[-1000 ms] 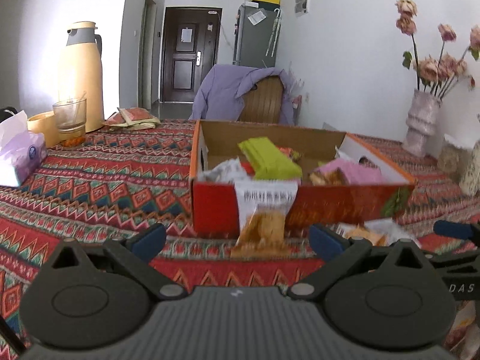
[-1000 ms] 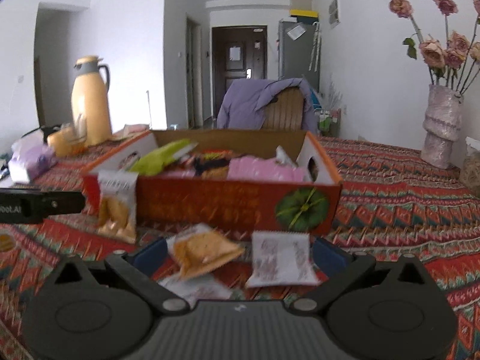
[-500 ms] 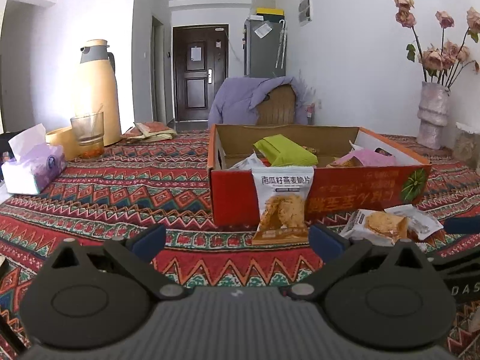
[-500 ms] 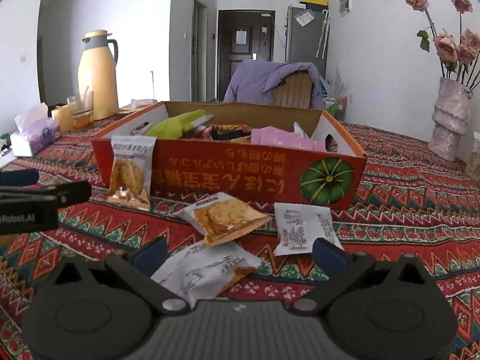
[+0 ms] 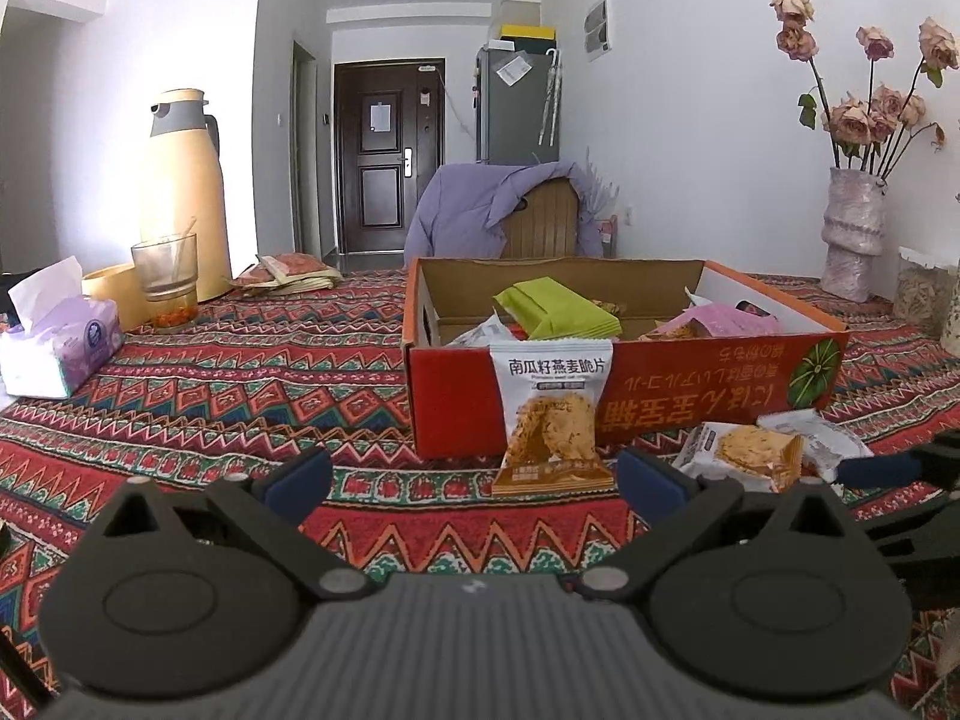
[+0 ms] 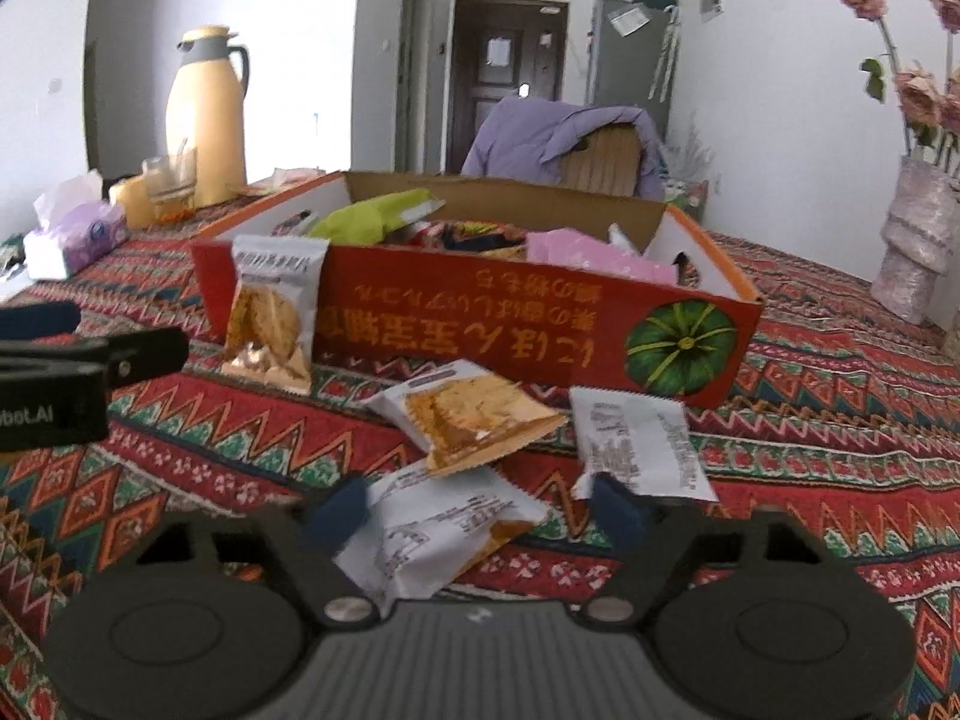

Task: Organize snacks
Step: 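Grasp a white wrapper with the right tool while the left tool grasps the oat packet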

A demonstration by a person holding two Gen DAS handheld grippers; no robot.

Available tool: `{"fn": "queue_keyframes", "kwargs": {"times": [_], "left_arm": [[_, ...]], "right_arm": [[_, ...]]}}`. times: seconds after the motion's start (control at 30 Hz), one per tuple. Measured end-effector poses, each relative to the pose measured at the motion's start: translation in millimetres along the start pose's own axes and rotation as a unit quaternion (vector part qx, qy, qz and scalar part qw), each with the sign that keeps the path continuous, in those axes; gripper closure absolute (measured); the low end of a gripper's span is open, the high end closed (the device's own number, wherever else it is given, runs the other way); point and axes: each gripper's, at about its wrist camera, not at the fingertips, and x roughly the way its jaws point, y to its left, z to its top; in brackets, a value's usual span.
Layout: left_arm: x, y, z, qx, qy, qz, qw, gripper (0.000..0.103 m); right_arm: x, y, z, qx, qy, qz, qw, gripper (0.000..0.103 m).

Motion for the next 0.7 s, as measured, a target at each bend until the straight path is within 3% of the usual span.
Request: {"fn": "queue_keyframes", "kwargs": {"times": [0.27,0.37,0.7], "left_arm": [[0,2,0,-0.004,0.000,-0.003,1.0000,0.000],[0,2,0,-0.005,0.001,-0.007,1.0000,0.000],[0,4,-1,-0.010,0.004,-0.005,0.9999,0.000]], "right_arm": [[1,4,-1,-0.012,0.003,0.033,0.999,0.043],[-2,6,-1,-0.019,-0.005,0.038,0.999,0.054],[-29,29,-7,-0.082,-0.083,0.004,0.993,0.060]]}}
